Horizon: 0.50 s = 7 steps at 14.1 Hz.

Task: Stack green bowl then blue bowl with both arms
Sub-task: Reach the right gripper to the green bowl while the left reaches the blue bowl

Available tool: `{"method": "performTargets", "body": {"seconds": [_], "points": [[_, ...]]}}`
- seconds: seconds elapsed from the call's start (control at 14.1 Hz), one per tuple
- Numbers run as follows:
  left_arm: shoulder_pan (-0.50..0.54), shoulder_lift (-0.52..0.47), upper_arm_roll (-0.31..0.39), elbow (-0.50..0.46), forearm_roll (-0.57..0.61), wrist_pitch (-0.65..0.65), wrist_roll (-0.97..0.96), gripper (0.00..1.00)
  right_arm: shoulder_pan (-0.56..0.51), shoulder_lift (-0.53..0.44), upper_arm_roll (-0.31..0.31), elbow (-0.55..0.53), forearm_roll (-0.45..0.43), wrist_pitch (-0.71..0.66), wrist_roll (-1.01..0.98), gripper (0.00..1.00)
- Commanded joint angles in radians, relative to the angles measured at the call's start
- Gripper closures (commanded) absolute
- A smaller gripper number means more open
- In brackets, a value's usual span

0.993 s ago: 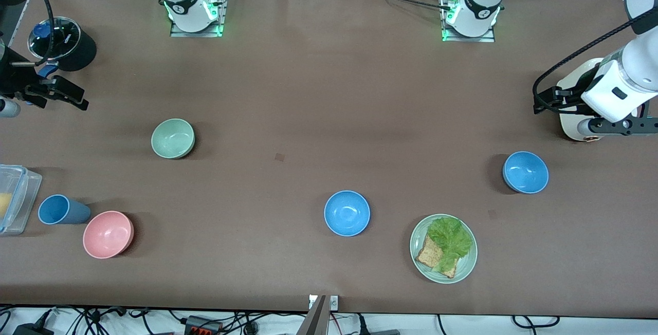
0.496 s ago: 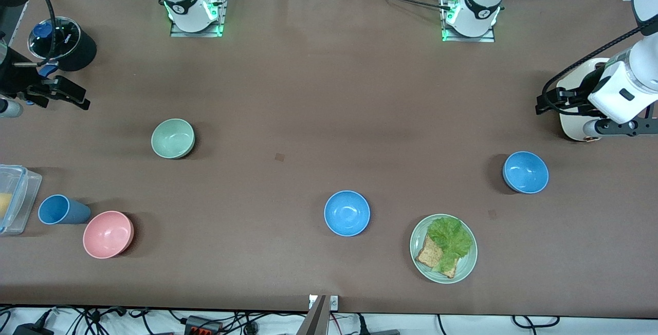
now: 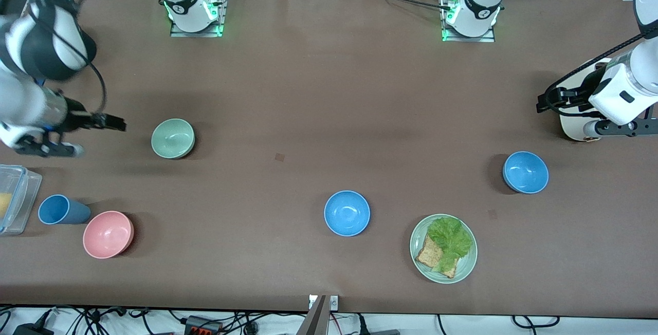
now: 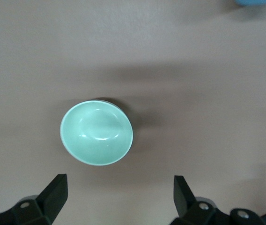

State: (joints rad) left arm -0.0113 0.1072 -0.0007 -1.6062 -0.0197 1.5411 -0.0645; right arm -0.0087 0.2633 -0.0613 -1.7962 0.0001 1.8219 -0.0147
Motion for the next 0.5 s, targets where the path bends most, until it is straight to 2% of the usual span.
{"method": "performTargets", "body": {"seconds": [0.0,0.14,0.43], "points": [[-0.005,0.052,-0.004,0.011,-0.005,0.000,0.020,0.00,-0.022,0.097,0.014,0.014,-0.014,0.031,0.004,0.00],[0.005,0.092,0.002,0.011,0.001,0.058,0.025,0.00,-0.024,0.163,0.014,0.006,-0.006,0.048,0.008,0.00],[0.069,0.248,0.004,0.008,0.052,0.254,0.107,0.00,-0.011,0.209,0.014,-0.075,-0.002,0.118,0.016,0.00]]}}
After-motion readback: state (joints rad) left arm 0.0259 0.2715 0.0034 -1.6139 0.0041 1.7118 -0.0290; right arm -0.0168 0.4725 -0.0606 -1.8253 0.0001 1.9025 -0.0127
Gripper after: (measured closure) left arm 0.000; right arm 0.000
